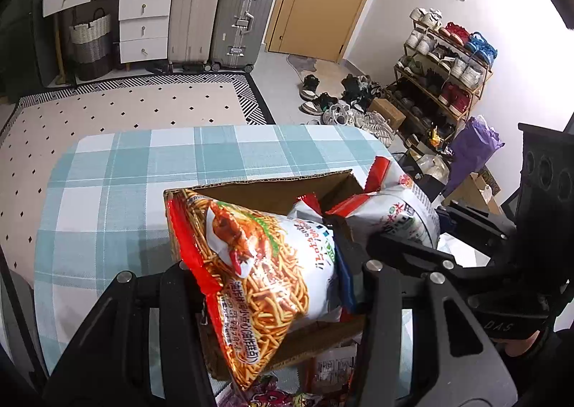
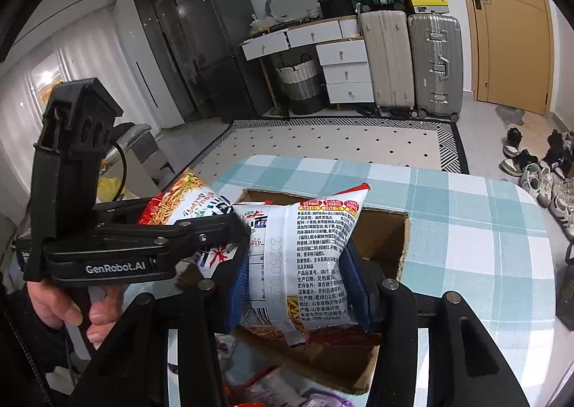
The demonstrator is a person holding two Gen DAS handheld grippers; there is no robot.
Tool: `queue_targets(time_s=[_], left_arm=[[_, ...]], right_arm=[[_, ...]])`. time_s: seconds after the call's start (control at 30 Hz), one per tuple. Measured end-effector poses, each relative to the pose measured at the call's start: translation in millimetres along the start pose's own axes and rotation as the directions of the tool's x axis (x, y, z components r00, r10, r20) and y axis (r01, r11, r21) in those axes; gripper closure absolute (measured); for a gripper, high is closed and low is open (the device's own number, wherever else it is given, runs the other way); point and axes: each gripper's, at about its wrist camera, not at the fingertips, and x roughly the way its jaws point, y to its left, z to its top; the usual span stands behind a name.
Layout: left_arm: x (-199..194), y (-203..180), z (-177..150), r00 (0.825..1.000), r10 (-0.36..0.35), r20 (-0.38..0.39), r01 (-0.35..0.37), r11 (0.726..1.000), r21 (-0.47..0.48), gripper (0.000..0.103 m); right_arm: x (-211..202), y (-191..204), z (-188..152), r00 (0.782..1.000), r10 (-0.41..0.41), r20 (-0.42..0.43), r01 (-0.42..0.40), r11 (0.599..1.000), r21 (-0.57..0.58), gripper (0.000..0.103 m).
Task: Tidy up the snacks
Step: 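Open both grippers to drop the bags into the box, then withdraw both grippers from the box toward the remaining snacks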
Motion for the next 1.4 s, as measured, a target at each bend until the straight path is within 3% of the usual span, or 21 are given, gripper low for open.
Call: queue_targets(time_s=[0.17, 0.27, 0.37, 0.43, 0.53, 0.87, 1.17, 1.4], left_arm=[[12, 0, 5, 1.0, -0.004, 0.001, 0.004, 1.0, 0.003, 0.057], [19, 8, 7, 1.0, -0.027, -0.003, 0.027, 0.999, -0.035, 0.056], [26, 16, 9, 0.999, -0.023, -0.033, 0.021, 0.998, -0.066, 0.047], [27, 21, 7, 0.999, -0.023, -0.033, 0.02, 0.997, -0.078, 0.031], [22, 24, 3, 1.0, -0.001, -0.022, -0.001, 0.997, -0.072, 0.03], [-13, 21, -10, 0.996, 0.083, 0.024, -0.08, 0.993, -0.088, 0.03], [-57, 5, -21, 0.991, 0.107, 0.076, -0.102, 0.993, -0.063, 0.029], [-90, -6, -36, 0.986, 0.125, 0.11, -0.119, 0.992, -0.051, 0.023]], right_arm=[[11, -8, 0, 1.0, -0.01, -0.007, 0.01, 1.0, 0.008, 0.054], [17, -10, -1, 1.0, -0.009, -0.016, 0.01, 1.0, 0.014, 0.049], [20, -11, 0, 0.999, -0.034, -0.017, 0.034, 0.999, -0.01, 0.04], [18, -14, -1, 0.999, -0.048, -0.007, 0.048, 0.999, -0.002, 0.036], [7, -15, -3, 0.998, -0.064, 0.024, 0.064, 0.998, -0.012, 0.03], [-21, -3, -8, 0.997, -0.054, 0.052, 0.056, 0.997, -0.045, 0.03], [-53, 24, -13, 0.993, -0.044, 0.106, 0.053, 0.994, -0.091, 0.025], [-82, 38, -21, 0.987, -0.05, 0.152, 0.065, 0.993, -0.094, 0.021]])
